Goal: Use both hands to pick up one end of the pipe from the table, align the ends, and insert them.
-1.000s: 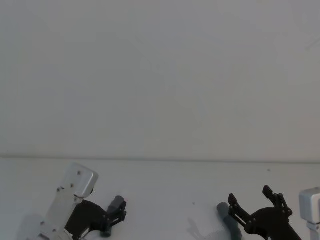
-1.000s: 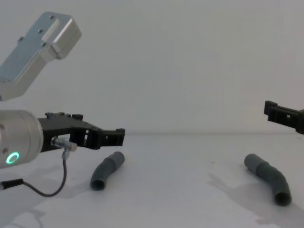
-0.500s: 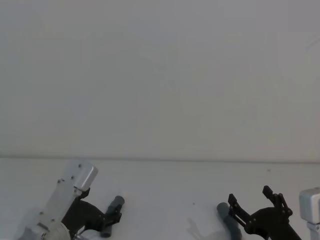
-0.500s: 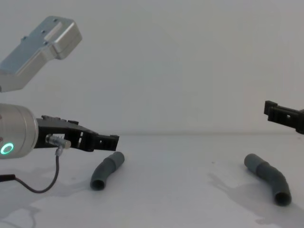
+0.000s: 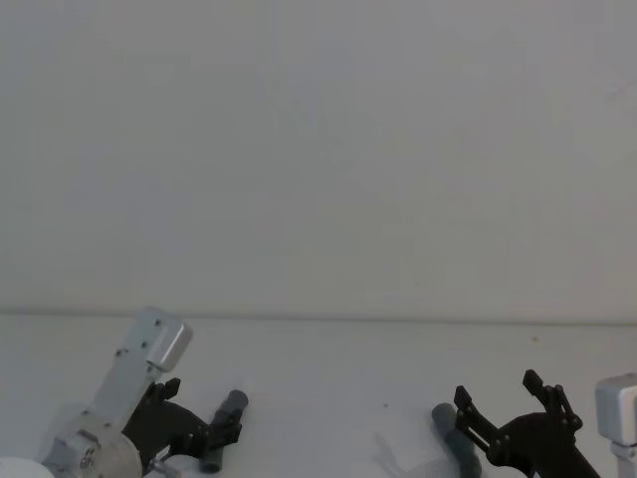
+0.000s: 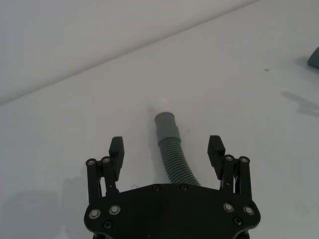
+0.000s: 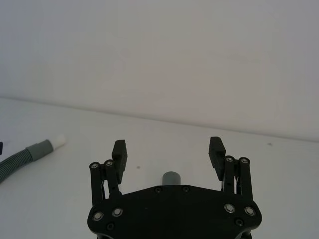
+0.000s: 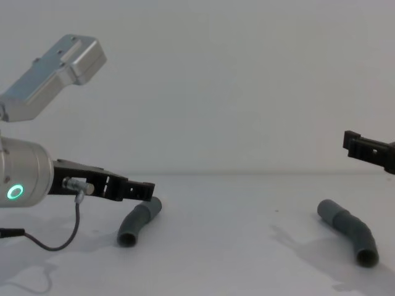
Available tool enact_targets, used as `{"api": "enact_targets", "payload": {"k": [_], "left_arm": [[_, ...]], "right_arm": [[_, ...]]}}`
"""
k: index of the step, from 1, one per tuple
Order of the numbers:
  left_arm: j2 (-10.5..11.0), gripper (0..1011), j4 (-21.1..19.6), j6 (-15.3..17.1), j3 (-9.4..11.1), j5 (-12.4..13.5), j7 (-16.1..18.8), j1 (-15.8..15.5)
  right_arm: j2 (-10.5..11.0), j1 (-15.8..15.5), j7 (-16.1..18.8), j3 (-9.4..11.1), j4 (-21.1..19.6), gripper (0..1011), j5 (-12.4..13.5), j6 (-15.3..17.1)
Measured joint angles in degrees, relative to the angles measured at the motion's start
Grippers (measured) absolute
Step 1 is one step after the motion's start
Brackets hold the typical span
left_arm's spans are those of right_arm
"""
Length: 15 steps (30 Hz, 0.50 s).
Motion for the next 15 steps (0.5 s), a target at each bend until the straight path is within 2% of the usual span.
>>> {"api": "enact_targets", "payload": {"k": [15], "left_arm": [[-2.11, 1001, 2.65, 2.57, -1.29, -0.97, 0.10, -0.94]], "right_arm": [[0.00, 0.00, 0.00, 0.00, 0.00, 1000, 0.00, 0.00]]}}
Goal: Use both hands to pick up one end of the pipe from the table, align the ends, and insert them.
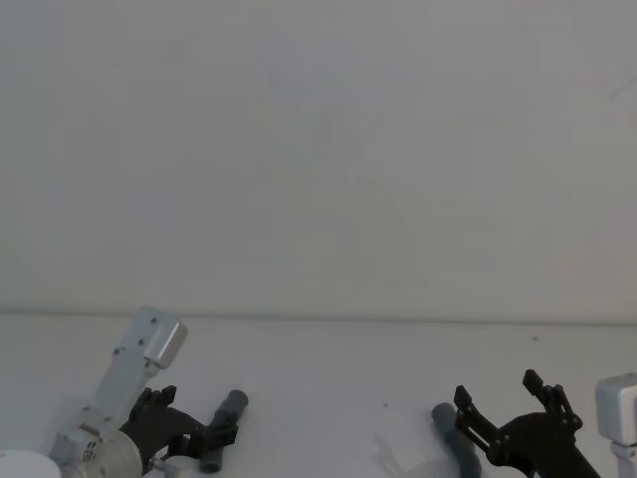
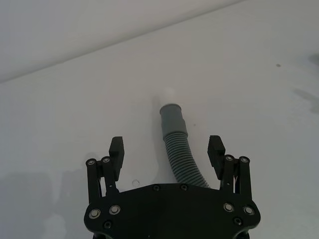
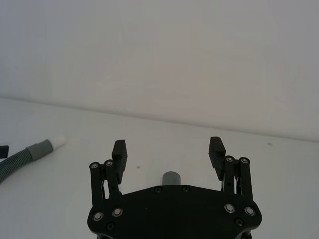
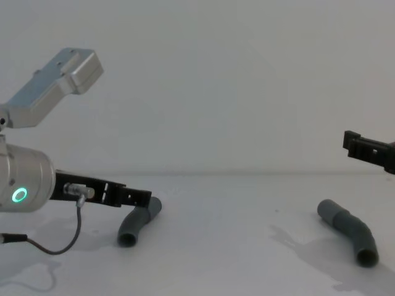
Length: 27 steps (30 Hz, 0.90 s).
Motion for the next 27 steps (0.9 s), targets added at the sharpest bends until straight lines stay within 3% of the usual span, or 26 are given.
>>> {"api": "enact_targets", "payload": {"k": [27], "left_arm": [[-1.01, 1001, 10.23, -1.54, 1.97, 0.48, -7.83, -7.74]], "right_arm": [[0.00, 0.00, 0.00, 0.00, 0.00, 1000, 0.00, 0.00]]}}
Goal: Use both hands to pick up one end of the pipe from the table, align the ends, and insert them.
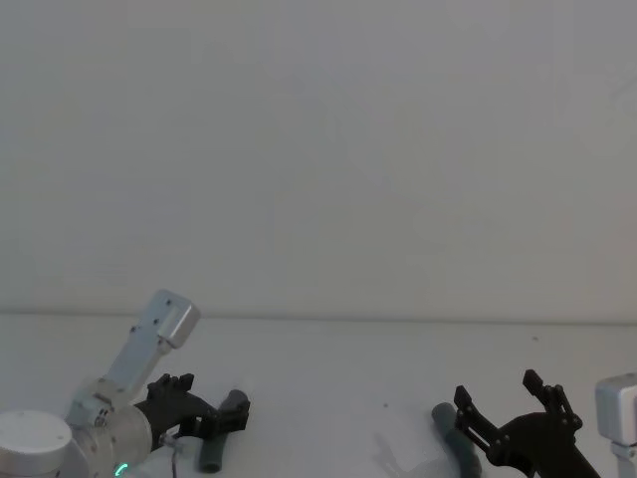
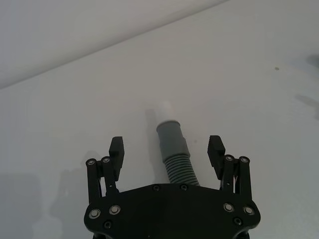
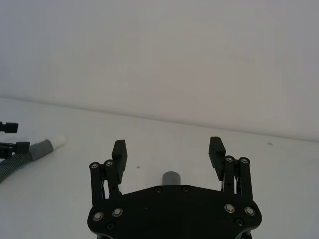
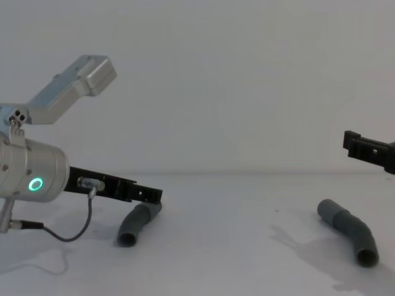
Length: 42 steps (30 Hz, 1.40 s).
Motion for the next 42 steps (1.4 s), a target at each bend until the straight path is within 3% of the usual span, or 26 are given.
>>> {"api": "enact_targets", "payload": {"k": [25, 42], "left_arm": [[-2.23, 1001, 5.64, 1.45, 0.42, 0.27, -2.89, -3.16], [-3.43, 1001, 6.41, 2.91, -0.10, 0.60, -2.54, -2.85]], "right_arm": [[0.00, 0.00, 0.00, 0.00, 0.00, 1000, 0.00, 0.00], [0.00, 0.00, 0.00, 0.00, 0.00, 1000, 0.00, 0.00]]}}
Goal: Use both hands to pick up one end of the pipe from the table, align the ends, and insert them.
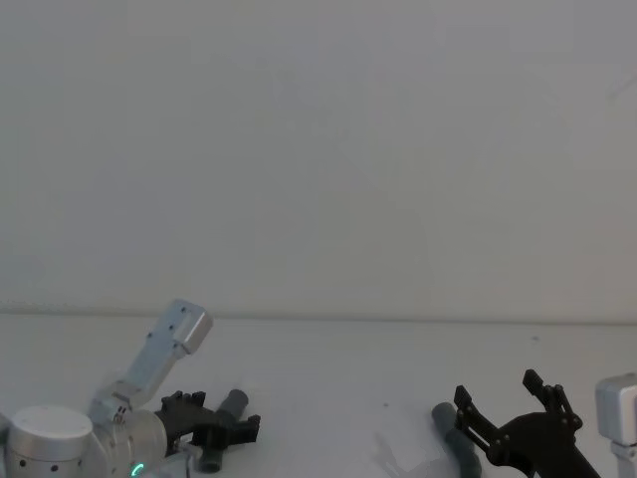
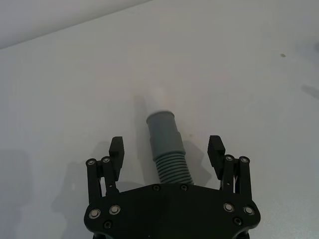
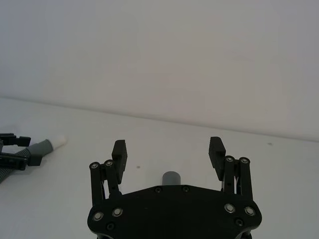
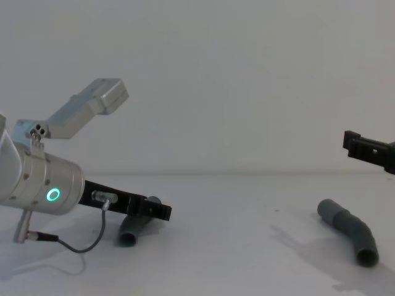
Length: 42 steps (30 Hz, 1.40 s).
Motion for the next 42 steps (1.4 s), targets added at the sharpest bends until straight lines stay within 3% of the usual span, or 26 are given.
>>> {"api": "enact_targets", "payload": {"k": [22, 31, 42], "left_arm": [[-0.52, 994, 0.78, -0.29, -0.30, 0.78, -0.84, -0.27], [-0.57, 797, 0.98, -0.52, -0.31, 0.87, -1.07, -0.35], [-0.62, 416, 1.11, -0.64, -0.31, 0.95, -1.20, -0.41]], "right_arm": [[0.00, 0.00, 0.00, 0.00, 0.00, 1000, 0.00, 0.00], [0.00, 0.00, 0.00, 0.00, 0.00, 1000, 0.00, 0.00], [0.00, 0.00, 0.00, 0.00, 0.00, 1000, 0.00, 0.00]]}}
